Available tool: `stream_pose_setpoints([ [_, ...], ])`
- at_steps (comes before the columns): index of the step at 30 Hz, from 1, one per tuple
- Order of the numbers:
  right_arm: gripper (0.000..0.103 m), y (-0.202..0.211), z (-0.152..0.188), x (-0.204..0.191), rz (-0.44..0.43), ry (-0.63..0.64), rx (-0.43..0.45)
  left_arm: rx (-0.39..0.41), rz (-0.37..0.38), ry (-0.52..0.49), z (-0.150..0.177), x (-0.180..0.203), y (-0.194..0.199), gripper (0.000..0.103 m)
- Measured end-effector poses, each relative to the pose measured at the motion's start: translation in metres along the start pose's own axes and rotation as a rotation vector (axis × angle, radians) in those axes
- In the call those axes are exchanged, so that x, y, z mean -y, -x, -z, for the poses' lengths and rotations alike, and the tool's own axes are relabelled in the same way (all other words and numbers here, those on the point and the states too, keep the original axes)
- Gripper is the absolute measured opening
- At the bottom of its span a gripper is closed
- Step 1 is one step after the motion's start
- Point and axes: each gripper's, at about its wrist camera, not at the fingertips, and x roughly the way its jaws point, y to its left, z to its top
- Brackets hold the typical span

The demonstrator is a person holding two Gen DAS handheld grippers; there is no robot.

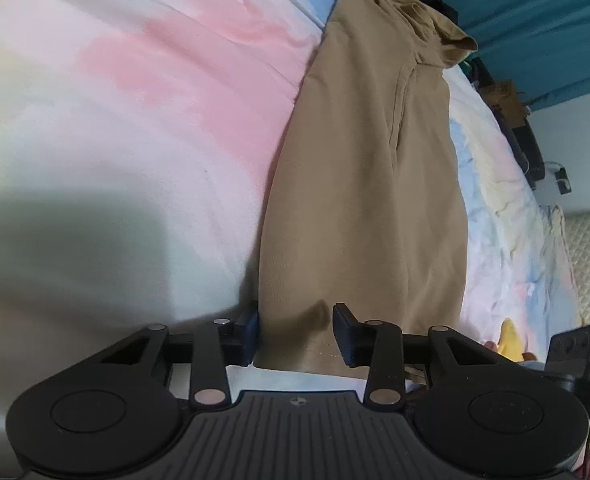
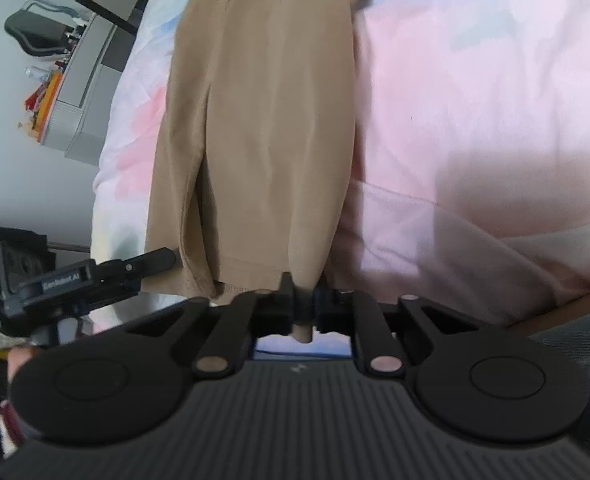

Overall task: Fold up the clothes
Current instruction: 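Grasp the hem end of the tan strip with both grippers, then lift the hem end with both grippers and fold it toward the collar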

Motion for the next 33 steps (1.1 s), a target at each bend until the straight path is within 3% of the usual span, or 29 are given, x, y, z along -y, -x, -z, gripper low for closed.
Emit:
stream_pose_setpoints([
  [3, 0.007, 0.009, 0.002, -0.001, -0.01, 0.005, 0.046, 0.003, 0.008, -0.005, 0.0, 0.001, -0.001, 0.045],
  [6, 0.007, 0.02, 0.004, 0.0, -0.02, 0.007, 0.11, 0.006, 0.017, -0.009, 0.0, 0.001, -0.002, 0.039],
  [8, 0.007, 0.029, 0.004, 0.001, -0.033, 0.0, 0.149, 0.007, 0.022, -0.012, 0.0, 0.002, -0.002, 0.01],
  [10, 0.007, 0.039, 0.003, 0.005, -0.052, -0.015, 0.182, 0.013, 0.031, -0.016, 0.0, 0.003, -0.003, 0.01],
  [16, 0.007, 0.059, -0.012, 0.01, -0.116, -0.051, 0.282, 0.153, 0.16, -0.059, -0.002, 0.016, 0.018, 0.007],
  [23, 0.006, 0.115, -0.023, -0.006, -0.169, 0.026, 0.438, 0.318, 0.313, -0.071, 0.005, 0.04, 0.062, 0.006],
  [27, 0.006, 0.148, -0.013, -0.016, -0.19, 0.097, 0.5, 0.375, 0.362, -0.108, 0.017, 0.067, 0.089, 0.006],
  [33, 0.006, 0.184, 0.015, -0.015, -0.212, 0.148, 0.542, 0.4, 0.395, -0.168, 0.057, 0.097, 0.124, 0.006],
])
